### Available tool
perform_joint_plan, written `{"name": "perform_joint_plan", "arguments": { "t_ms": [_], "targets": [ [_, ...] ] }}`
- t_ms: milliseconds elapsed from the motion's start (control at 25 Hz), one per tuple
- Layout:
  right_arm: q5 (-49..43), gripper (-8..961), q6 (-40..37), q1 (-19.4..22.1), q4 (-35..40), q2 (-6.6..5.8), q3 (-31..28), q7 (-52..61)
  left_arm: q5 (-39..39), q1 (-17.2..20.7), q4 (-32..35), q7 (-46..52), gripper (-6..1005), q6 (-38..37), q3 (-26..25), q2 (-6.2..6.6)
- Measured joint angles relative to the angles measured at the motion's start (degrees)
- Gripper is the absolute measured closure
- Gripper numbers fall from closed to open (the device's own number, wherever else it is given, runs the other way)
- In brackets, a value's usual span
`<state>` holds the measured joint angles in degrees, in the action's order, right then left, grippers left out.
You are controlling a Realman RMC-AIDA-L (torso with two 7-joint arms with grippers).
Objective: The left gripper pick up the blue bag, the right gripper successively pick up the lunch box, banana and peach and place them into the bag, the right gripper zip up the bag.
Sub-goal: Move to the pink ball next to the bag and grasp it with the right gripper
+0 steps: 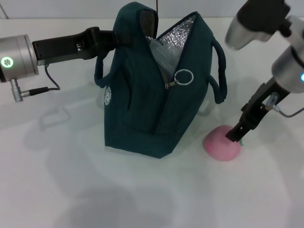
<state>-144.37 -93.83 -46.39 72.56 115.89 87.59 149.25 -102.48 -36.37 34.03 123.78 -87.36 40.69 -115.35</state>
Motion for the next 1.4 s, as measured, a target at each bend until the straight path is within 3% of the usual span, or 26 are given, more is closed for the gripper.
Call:
{"name": "perform_joint_plan", "arguments": {
  "t_ms": [240, 1040, 1400],
  "targets": [
    [2.2, 86, 2.8, -0.7, -2.1, 0.3, 3.8, 0.0, 0.0, -0.2, 0.0, -0.3, 955, 0.0, 0.0, 0.15],
    [4.4, 92, 6.3, -2.7, -10.1, 0.3, 6.6, -1.4, 0.0, -0.3, 0.0, -0.8, 955, 0.0, 0.0, 0.13],
    [3.3, 310, 6.6, -2.5, -9.9, -0.1, 6.2, -1.4, 0.0, 0.1, 0.0, -0.8, 955, -0.2, 0.0, 0.04]
  ]
}}
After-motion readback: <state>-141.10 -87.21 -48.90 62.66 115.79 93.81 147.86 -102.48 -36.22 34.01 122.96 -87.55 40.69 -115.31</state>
